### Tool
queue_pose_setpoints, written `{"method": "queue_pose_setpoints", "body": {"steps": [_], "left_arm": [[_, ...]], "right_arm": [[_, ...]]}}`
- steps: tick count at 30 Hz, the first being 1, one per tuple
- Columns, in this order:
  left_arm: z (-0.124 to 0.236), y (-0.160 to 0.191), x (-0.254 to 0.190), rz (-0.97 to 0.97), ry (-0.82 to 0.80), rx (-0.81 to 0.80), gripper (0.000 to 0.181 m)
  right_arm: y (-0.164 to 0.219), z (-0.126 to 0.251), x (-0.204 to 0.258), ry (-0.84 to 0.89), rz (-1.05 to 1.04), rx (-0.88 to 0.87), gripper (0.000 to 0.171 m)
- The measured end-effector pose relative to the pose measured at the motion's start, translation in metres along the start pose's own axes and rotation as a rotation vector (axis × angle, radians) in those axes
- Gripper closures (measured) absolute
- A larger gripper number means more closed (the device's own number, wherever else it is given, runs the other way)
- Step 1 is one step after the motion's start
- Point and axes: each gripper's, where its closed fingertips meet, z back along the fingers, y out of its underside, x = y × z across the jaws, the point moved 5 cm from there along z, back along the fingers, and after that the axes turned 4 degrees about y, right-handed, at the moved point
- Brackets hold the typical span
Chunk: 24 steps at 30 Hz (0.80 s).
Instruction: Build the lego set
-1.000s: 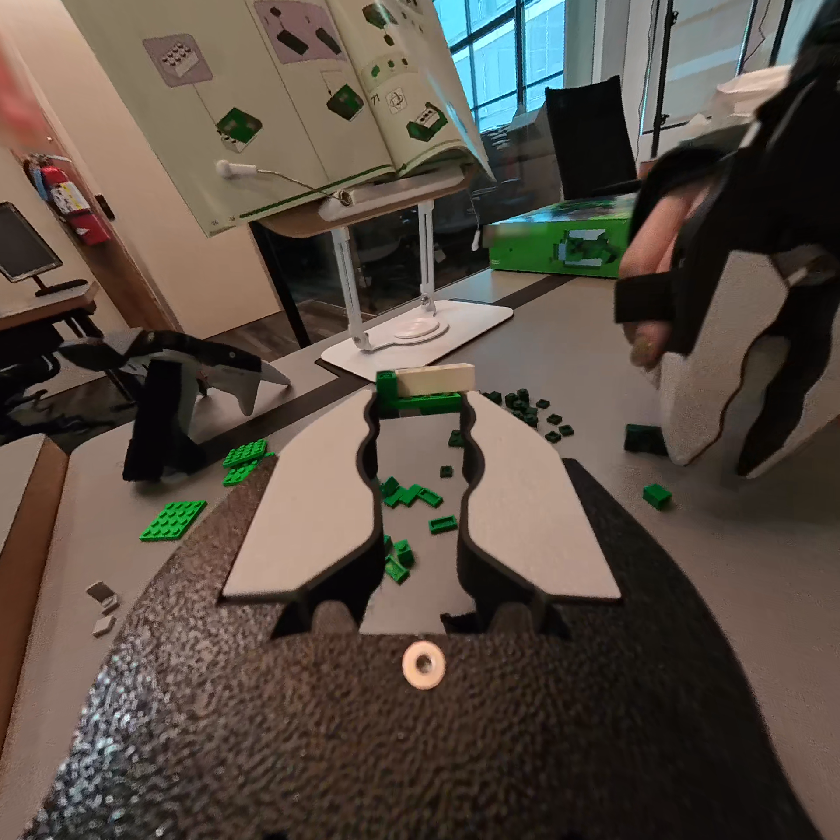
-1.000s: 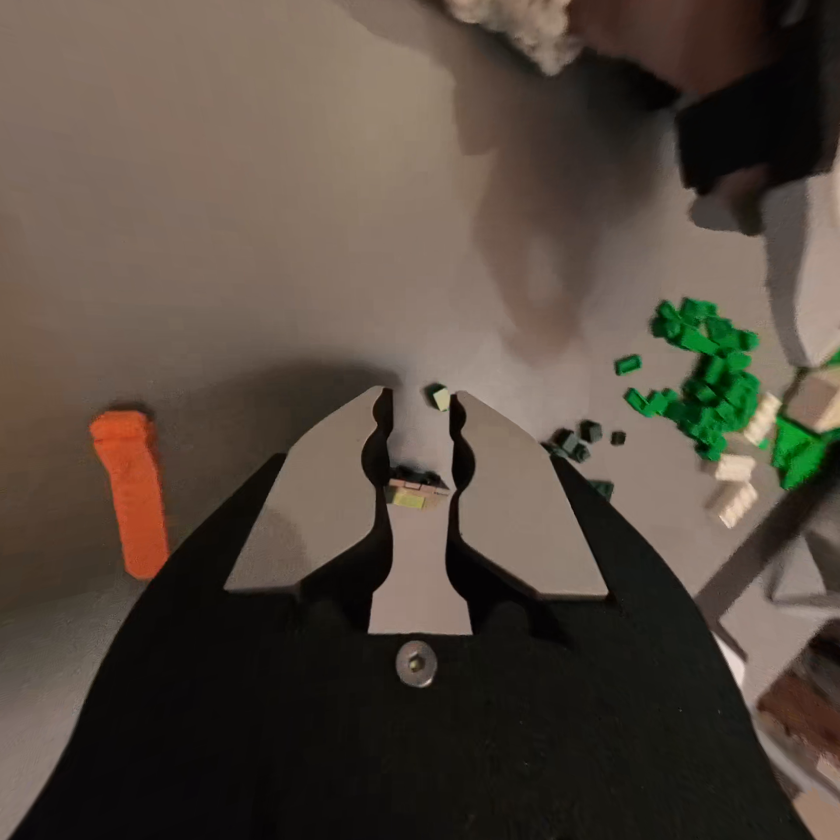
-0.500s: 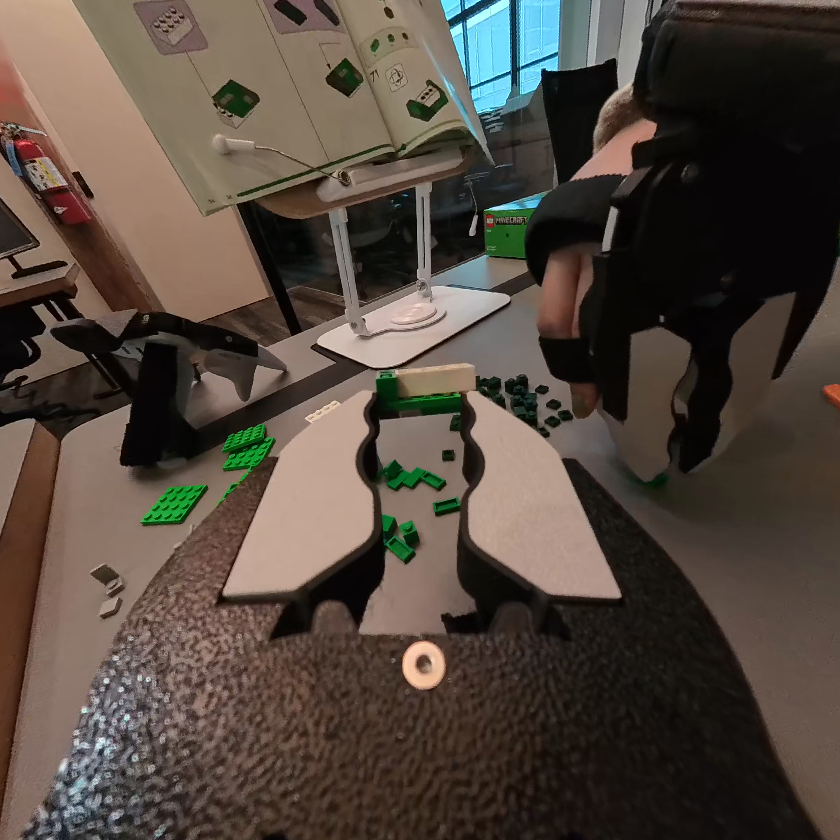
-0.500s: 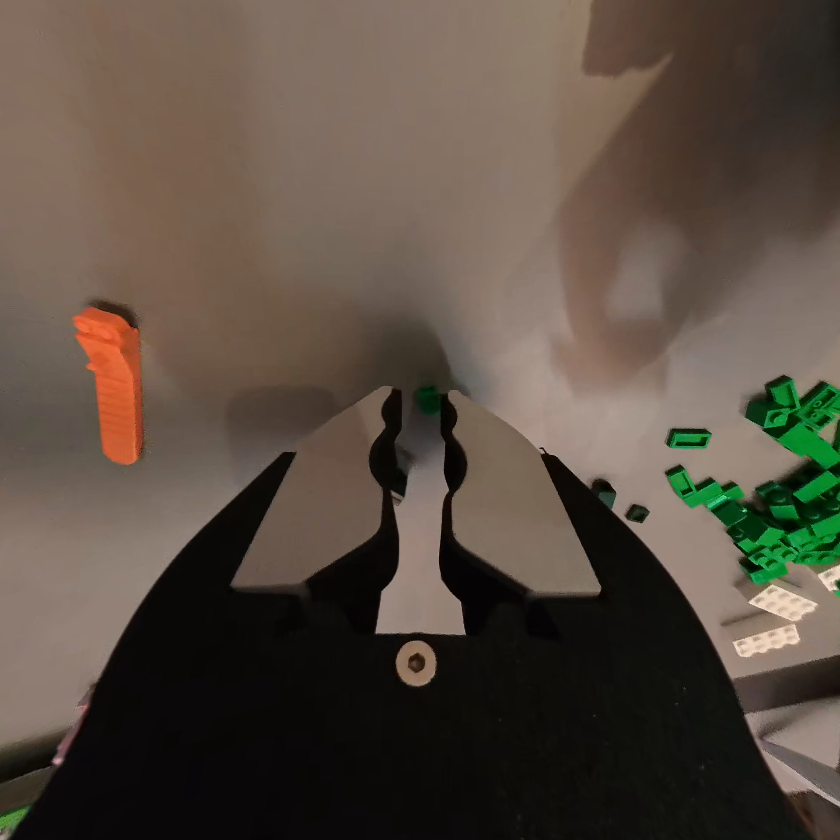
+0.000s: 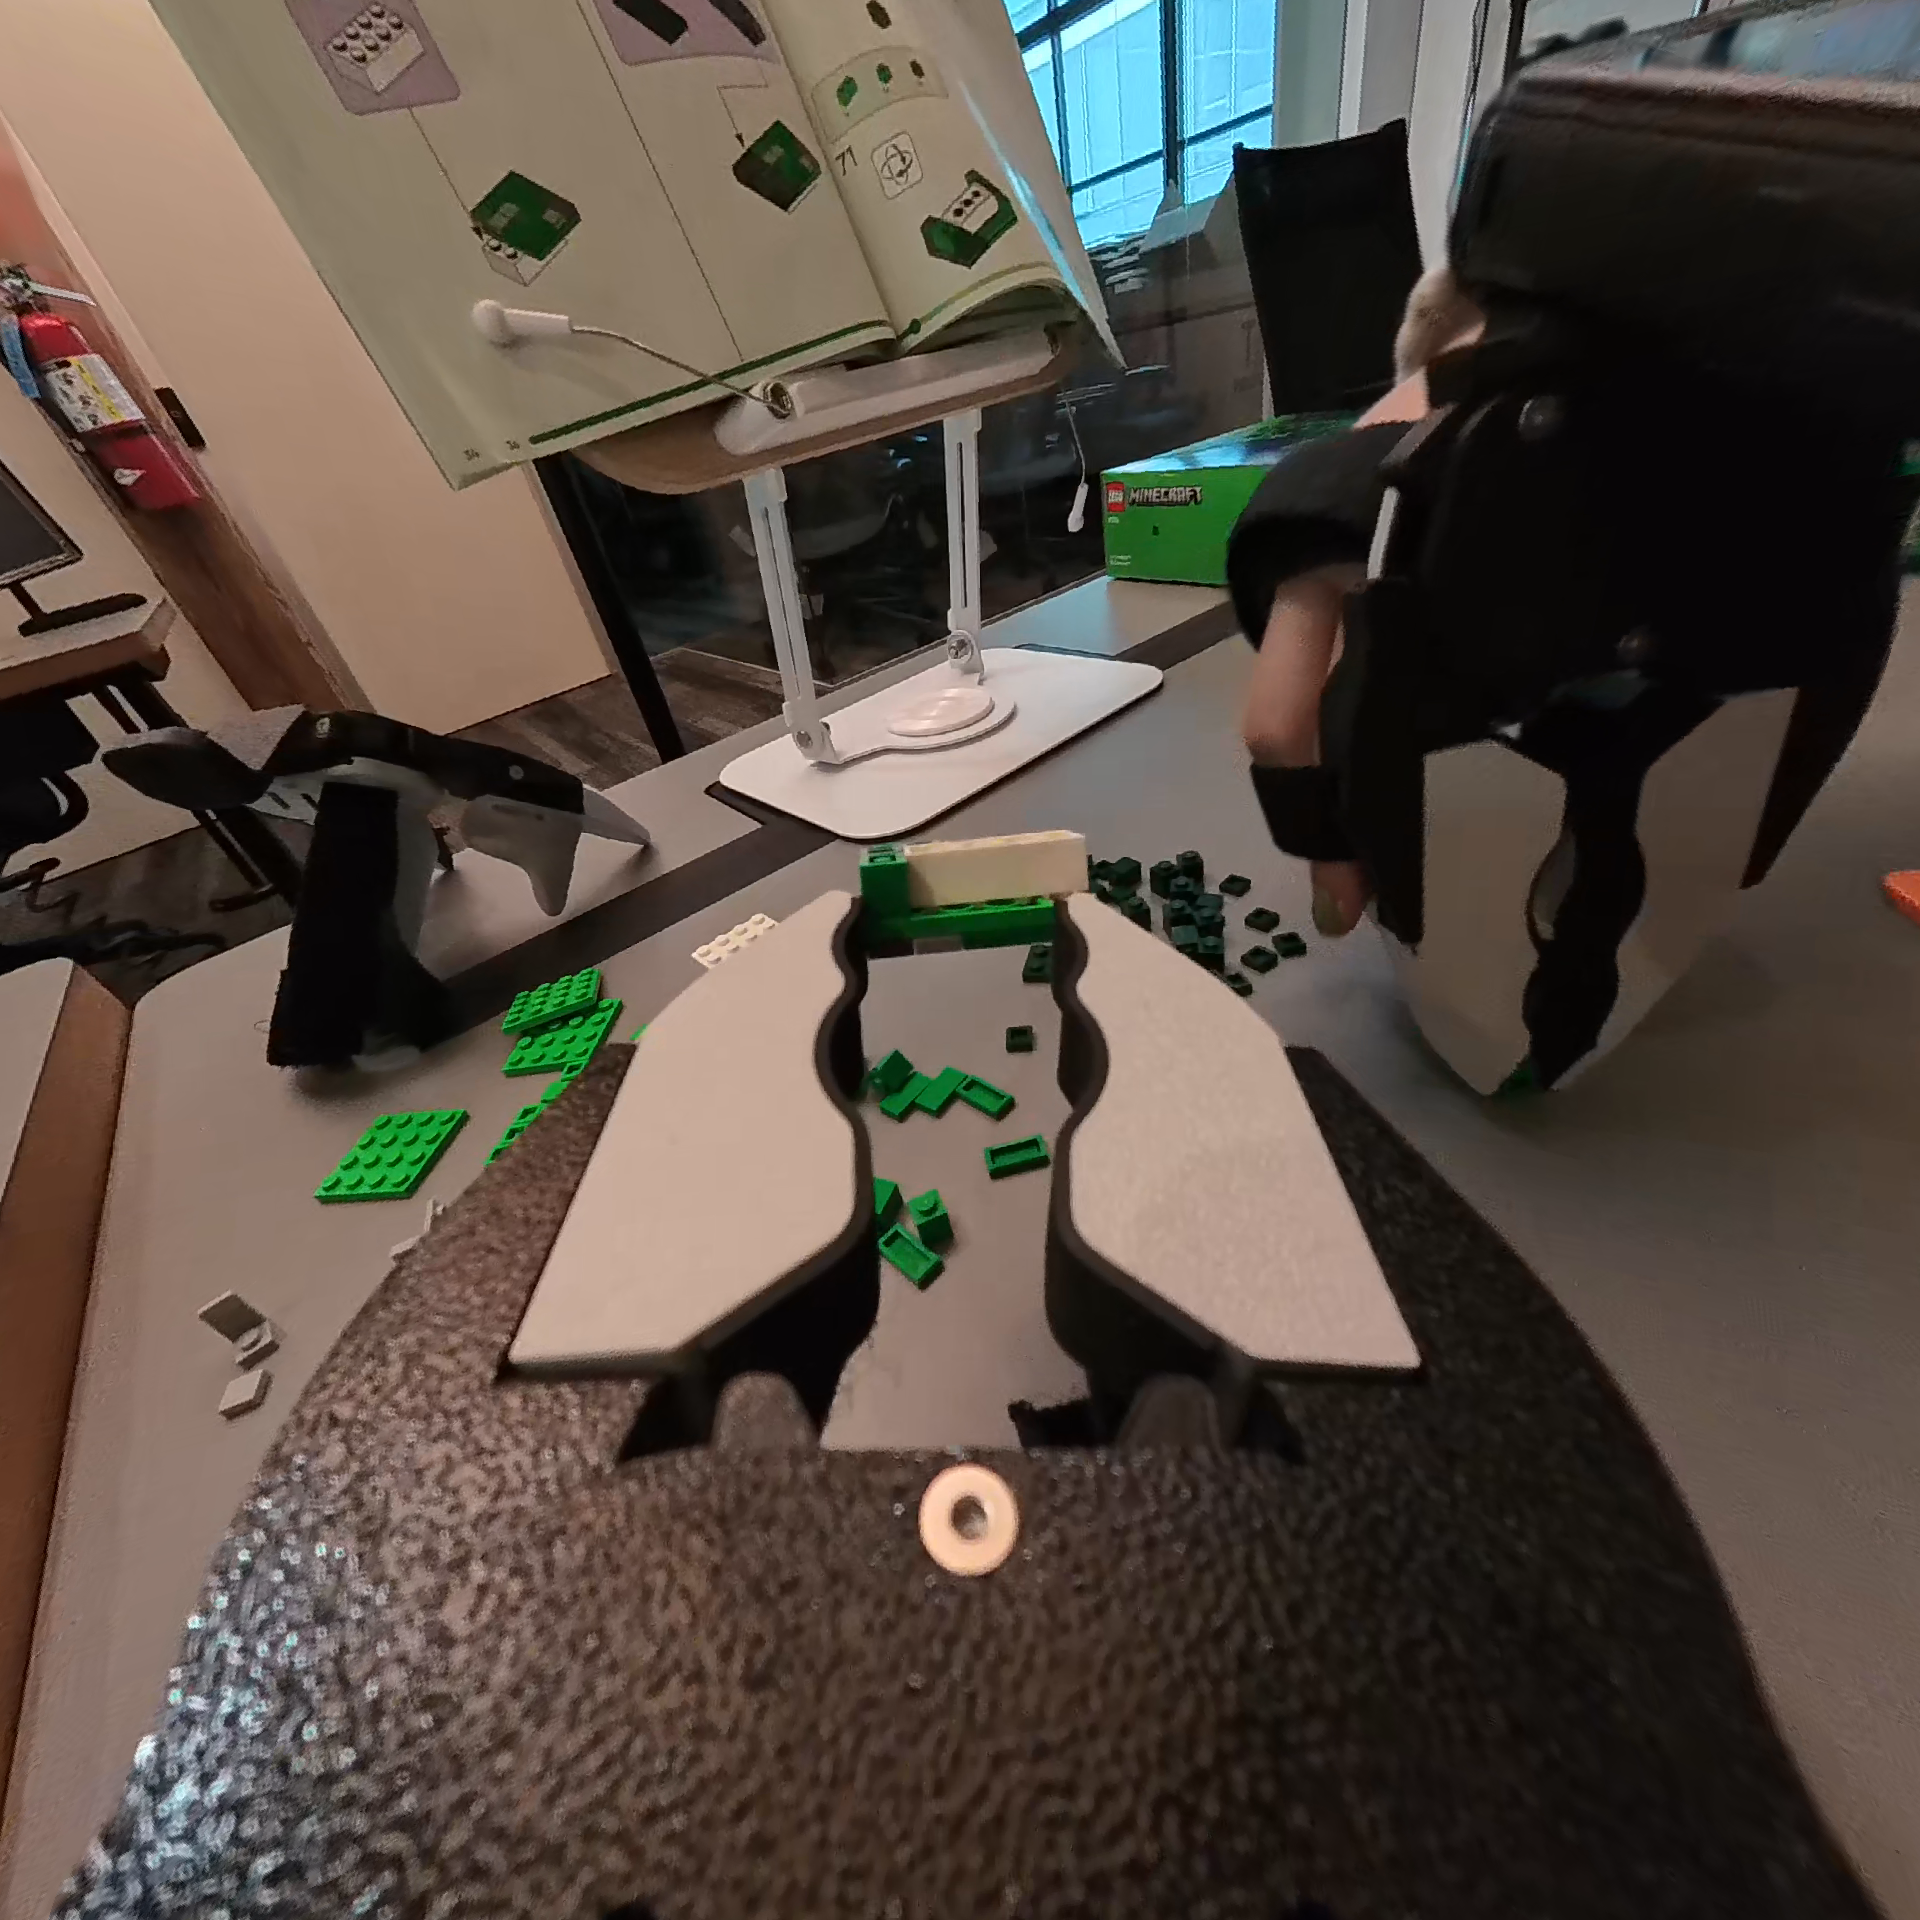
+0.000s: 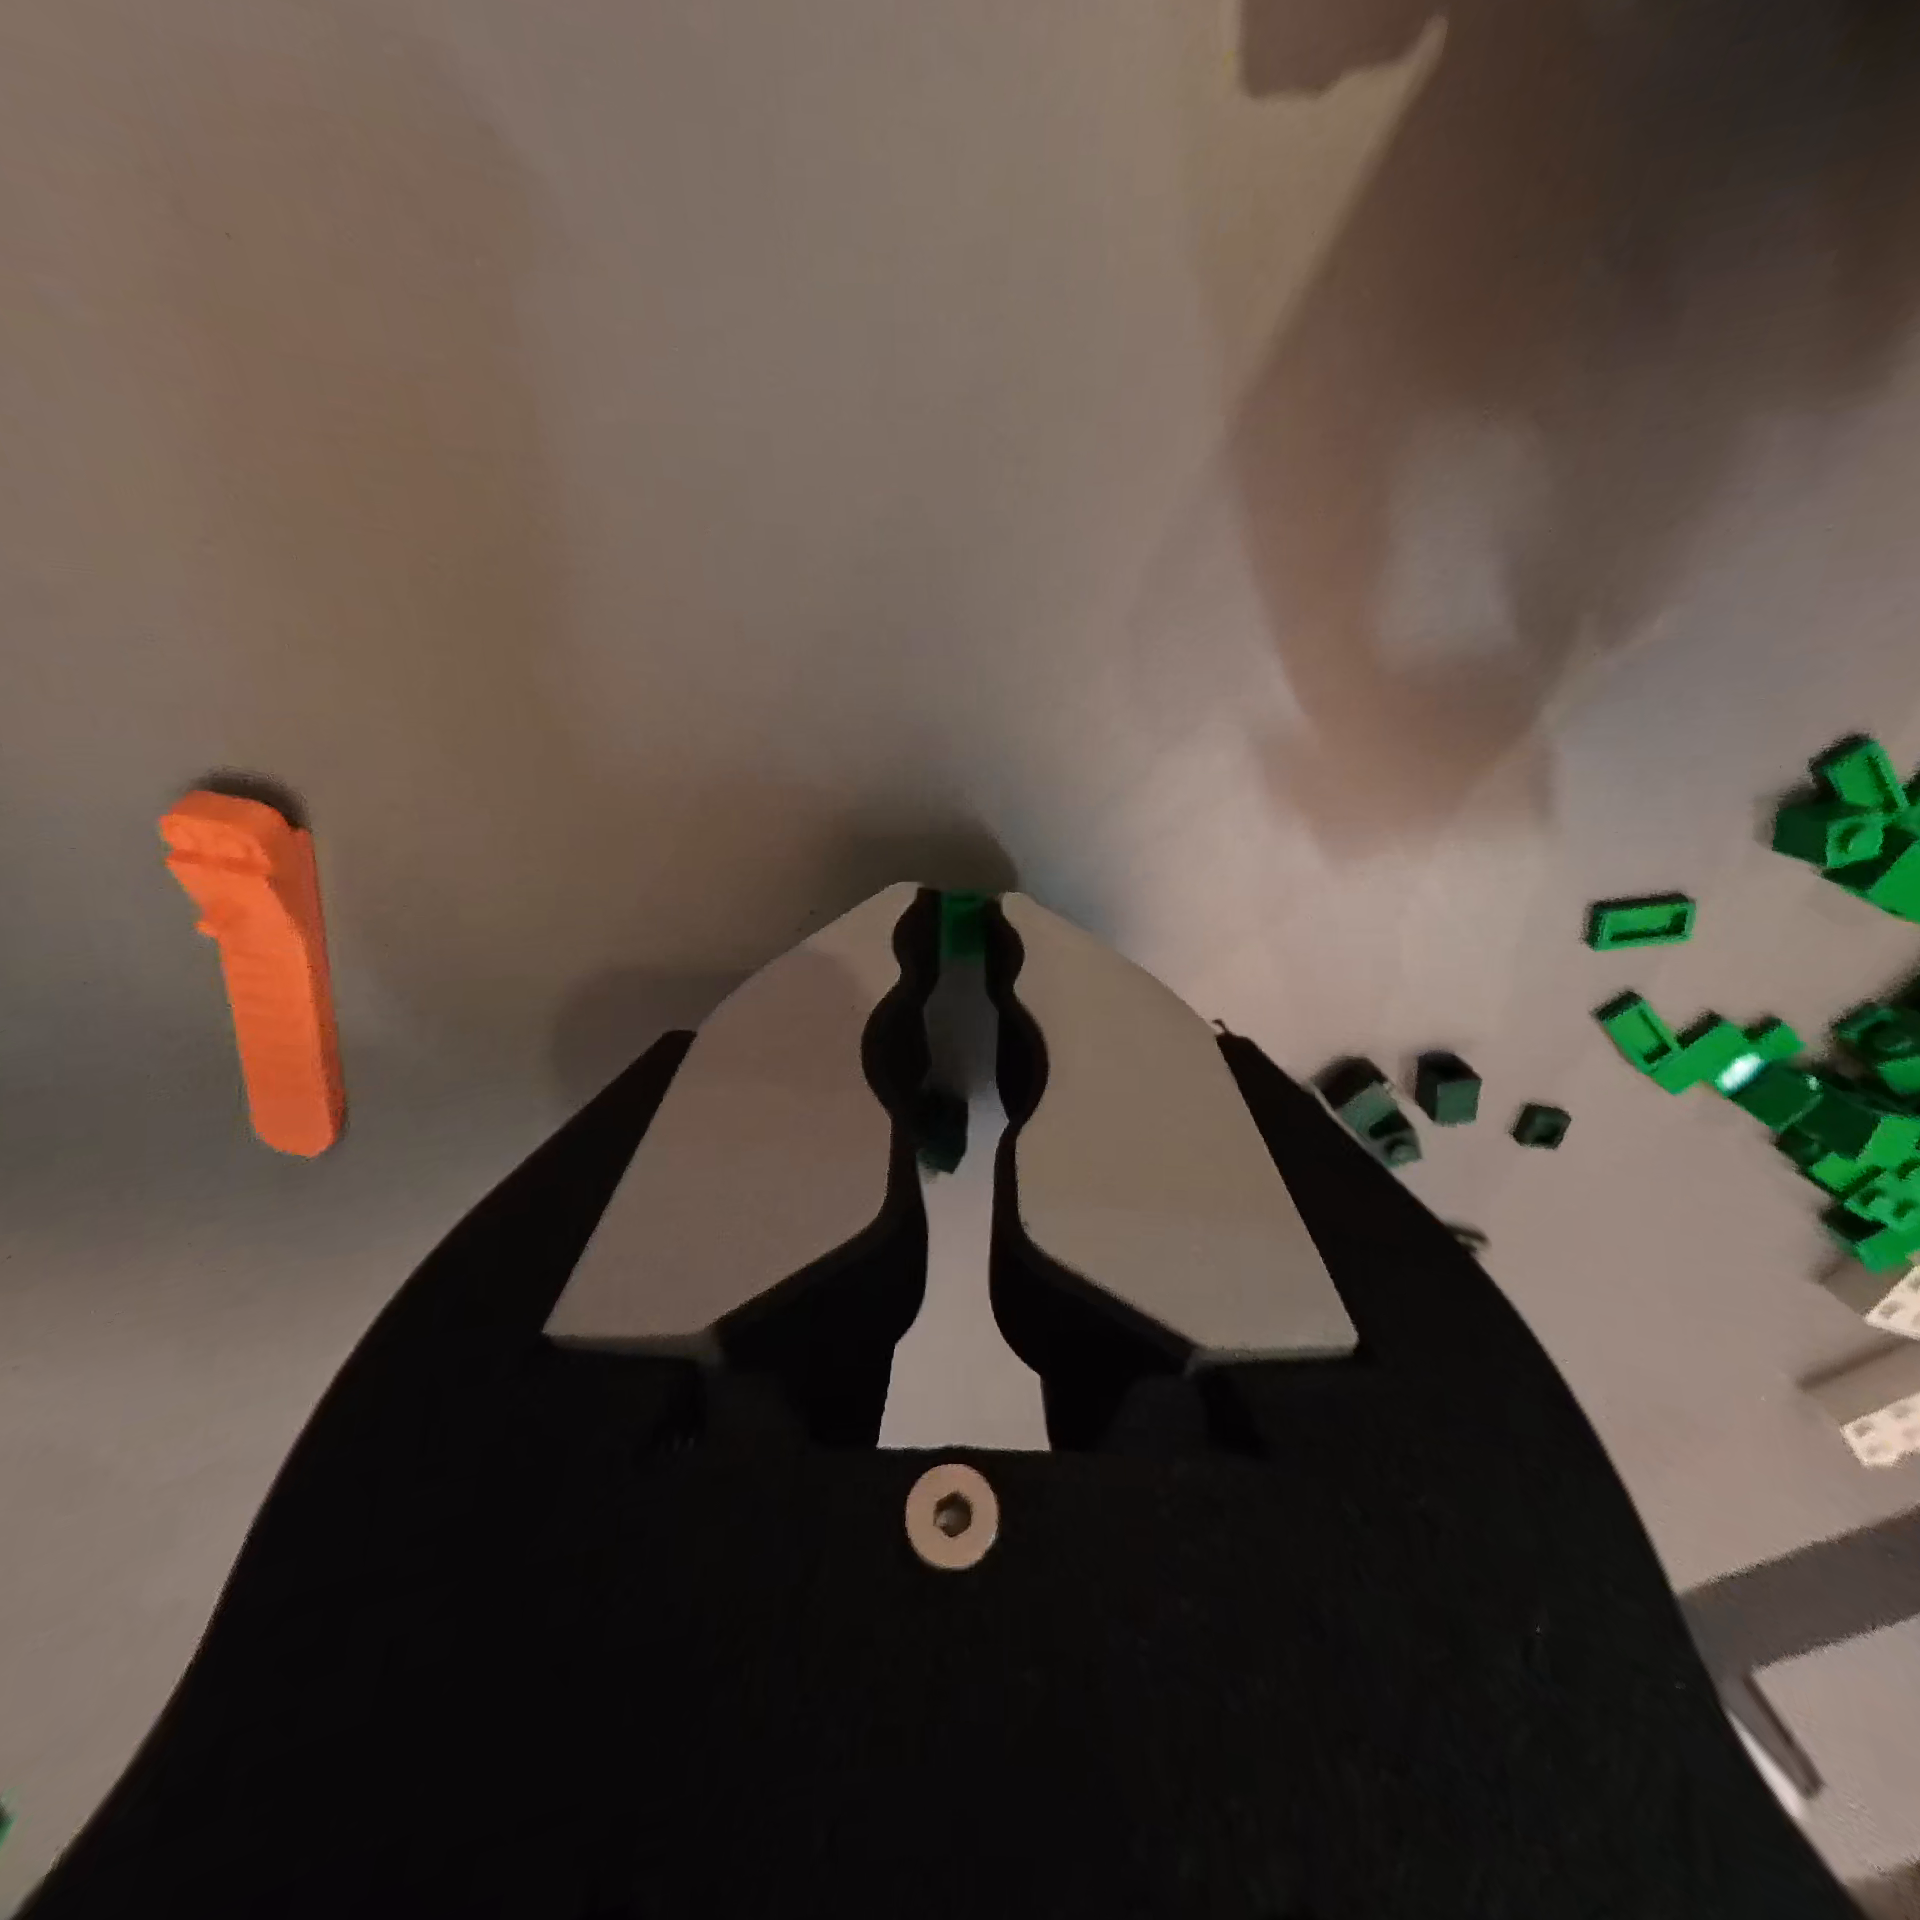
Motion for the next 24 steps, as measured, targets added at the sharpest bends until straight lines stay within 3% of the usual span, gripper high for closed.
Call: {"method": "queue_pose_setpoints", "body": {"steps": [4, 10, 12, 16, 24], "left_arm": [[-0.002, -0.004, -0.001, 0.017, -0.014, -0.037, 0.148], [-0.013, -0.017, -0.014, 0.059, -0.197, -0.113, 0.148], [-0.02, -0.019, -0.024, 0.023, -0.209, -0.089, 0.148], [-0.034, -0.018, -0.044, -0.014, -0.155, -0.027, 0.148], [-0.043, -0.018, -0.06, -0.063, -0.082, 0.036, 0.148]], "right_arm": [[-0.001, 0.023, -0.017, 0.297, -0.238, -0.164, 0.163], [-0.018, 0.097, -0.019, 0.871, -0.767, -0.89, 0.164], [-0.017, 0.107, -0.013, 1.007, -0.904, -1.06, 0.163], [-0.012, 0.096, -0.013, 1.091, -1.04, -1.09, 0.164], [0.004, 0.078, -0.013, 1.059, -1.119, -1.024, 0.163]]}}
